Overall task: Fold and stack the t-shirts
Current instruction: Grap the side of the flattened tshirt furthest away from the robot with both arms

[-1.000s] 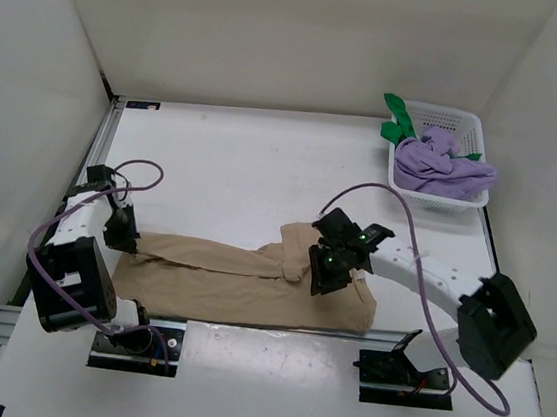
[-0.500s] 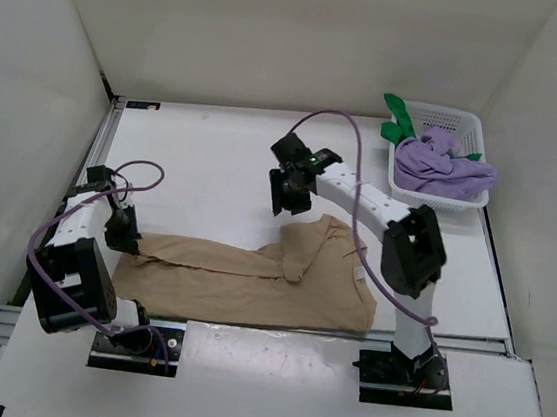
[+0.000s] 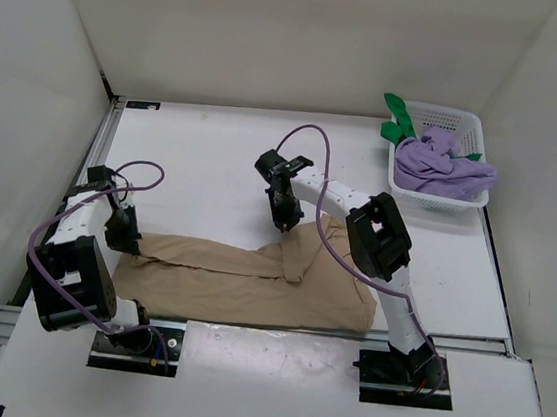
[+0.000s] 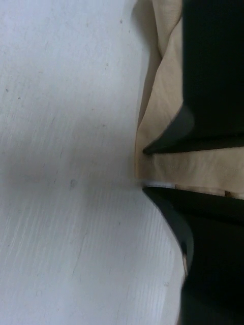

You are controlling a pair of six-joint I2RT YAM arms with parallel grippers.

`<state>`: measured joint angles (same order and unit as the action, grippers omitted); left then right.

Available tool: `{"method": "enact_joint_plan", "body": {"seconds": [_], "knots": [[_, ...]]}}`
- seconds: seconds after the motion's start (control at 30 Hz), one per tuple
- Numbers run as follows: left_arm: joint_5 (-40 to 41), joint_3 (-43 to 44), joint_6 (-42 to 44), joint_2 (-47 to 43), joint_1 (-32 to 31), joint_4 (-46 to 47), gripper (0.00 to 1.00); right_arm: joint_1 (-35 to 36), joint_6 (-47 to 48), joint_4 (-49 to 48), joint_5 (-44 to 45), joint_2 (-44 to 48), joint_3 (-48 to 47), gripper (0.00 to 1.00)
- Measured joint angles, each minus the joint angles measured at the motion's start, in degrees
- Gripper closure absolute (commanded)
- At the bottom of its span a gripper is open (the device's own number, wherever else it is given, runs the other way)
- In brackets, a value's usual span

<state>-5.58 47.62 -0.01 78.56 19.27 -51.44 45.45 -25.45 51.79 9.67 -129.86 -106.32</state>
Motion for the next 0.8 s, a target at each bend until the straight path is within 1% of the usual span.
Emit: {"method": "enact_joint_plan", "body": {"seconds": [0.07, 0.1, 0.17, 0.37, 0.5, 0.63, 0.8], "knots": [[0.00, 0.00, 0.00, 0.00, 0.00, 0.00, 0.90, 0.00, 0.00, 0.42, 0.57, -0.04, 0.02, 0.87], [0.00, 0.00, 0.00, 0.00, 0.00, 0.00, 0.90, 0.00, 0.00, 0.61, 0.83, -0.04, 0.02, 0.94], [0.00, 0.00, 0.00, 0.00, 0.00, 0.00, 0.90, 0.00, -0.09, 0.79, 0.90, -0.04, 0.04, 1.00], [0.00, 0.98, -0.02, 0.02, 0.00, -0.39, 0.90, -0.57, -0.50, 0.70, 0.44, 0.17, 0.28, 1.00], [-0.52, 5.62, -0.02, 0.90, 0.00, -1.14, 0.90, -3.17, -1.88, 0.70, -2.95, 1.86, 0.94, 1.00], [-1.84, 13.53, -0.02, 4.90, -0.26, -0.37, 0.90, -10.73, -4.66, -0.46, -7.04, 9.51, 3.06, 1.00], [-3.13, 22.51, -0.02, 14.97, -1.07, 1.75, 0.90, -22.82, -7.41, -3.54, -9.25, 19.37, 3.08, 1.00]]}}
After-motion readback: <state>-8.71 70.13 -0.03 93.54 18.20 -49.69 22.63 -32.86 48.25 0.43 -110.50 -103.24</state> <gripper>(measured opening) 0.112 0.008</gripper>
